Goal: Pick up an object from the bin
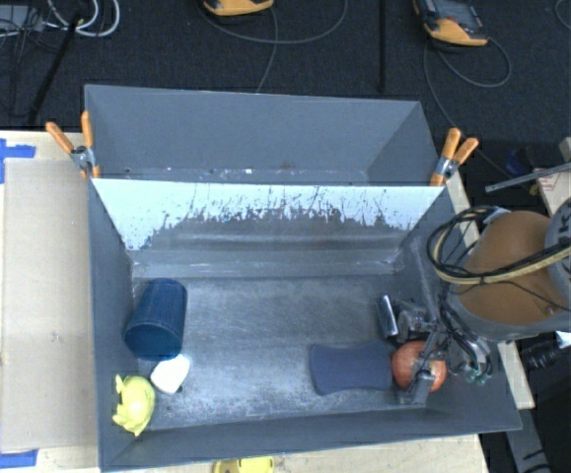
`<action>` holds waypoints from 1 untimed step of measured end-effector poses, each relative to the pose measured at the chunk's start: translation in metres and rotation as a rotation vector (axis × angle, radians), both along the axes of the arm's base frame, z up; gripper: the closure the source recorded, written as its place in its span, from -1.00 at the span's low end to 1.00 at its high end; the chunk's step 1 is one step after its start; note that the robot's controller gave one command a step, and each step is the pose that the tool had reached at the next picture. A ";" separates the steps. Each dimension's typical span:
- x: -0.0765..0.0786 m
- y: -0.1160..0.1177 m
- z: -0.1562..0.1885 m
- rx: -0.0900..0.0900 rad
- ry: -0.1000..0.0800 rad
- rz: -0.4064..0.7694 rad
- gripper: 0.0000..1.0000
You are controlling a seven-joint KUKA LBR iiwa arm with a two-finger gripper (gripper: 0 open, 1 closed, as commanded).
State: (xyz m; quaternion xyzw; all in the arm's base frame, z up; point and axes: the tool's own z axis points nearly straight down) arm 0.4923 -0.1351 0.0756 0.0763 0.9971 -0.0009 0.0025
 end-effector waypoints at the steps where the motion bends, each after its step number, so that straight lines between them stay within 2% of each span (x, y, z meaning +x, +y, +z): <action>1: -0.021 -0.023 -0.004 0.003 0.002 -0.164 1.00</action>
Offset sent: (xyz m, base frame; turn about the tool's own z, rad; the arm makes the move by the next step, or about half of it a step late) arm 0.0000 0.0000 0.0000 0.0000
